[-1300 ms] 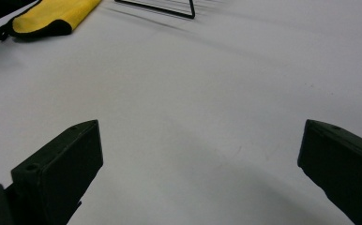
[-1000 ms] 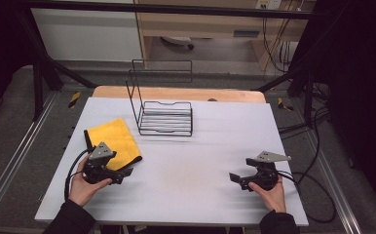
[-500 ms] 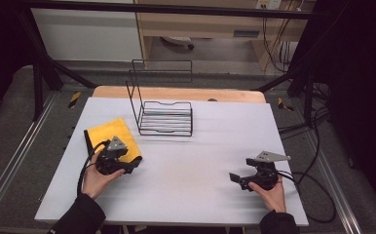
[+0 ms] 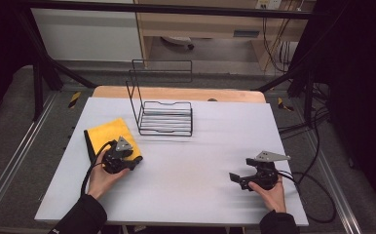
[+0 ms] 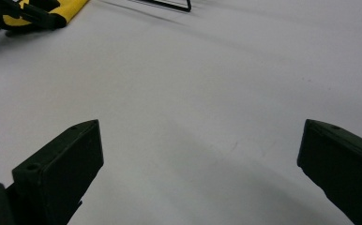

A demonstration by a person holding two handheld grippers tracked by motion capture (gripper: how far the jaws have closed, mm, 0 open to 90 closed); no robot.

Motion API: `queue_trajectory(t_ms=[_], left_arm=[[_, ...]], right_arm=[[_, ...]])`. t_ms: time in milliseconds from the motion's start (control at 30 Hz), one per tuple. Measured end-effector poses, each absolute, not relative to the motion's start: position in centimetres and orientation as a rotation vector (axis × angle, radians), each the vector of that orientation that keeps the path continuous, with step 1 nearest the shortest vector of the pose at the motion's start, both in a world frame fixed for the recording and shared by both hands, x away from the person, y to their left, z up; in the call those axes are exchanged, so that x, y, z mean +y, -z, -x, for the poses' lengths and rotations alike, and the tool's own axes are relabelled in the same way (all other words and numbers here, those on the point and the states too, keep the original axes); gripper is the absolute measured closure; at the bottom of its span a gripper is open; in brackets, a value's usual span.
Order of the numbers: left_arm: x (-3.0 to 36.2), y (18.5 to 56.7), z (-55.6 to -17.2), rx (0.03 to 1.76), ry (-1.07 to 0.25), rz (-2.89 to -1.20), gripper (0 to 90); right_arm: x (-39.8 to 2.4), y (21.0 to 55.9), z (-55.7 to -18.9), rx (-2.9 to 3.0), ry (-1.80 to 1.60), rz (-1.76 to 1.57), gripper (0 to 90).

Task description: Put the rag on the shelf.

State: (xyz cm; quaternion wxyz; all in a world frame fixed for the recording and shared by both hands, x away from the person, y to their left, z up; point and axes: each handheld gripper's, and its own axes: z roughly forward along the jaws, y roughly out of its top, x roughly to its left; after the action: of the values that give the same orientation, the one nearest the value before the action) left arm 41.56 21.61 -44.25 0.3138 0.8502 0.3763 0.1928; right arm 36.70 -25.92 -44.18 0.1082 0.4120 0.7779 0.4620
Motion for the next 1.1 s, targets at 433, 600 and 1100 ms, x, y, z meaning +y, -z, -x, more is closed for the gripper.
queue_trajectory(t_ms=[433,600,1100], left_arm=[[21.9,44.3,-41.9,1.032,-0.554,-2.230,77.1],[22.1,44.3,-42.0,1.024,-0.544,-2.224,80.1],[23.2,42.3,-41.2,1.000,-0.504,-2.136,83.6]], right_arm=[[-25.9,44.2,-36.7,2.288,-1.355,-1.214,1.1],[-25.9,44.2,-36.7,2.292,-1.354,-1.211,1.2],[-26.0,44.2,-36.7,2.294,-1.358,-1.206,1.3]])
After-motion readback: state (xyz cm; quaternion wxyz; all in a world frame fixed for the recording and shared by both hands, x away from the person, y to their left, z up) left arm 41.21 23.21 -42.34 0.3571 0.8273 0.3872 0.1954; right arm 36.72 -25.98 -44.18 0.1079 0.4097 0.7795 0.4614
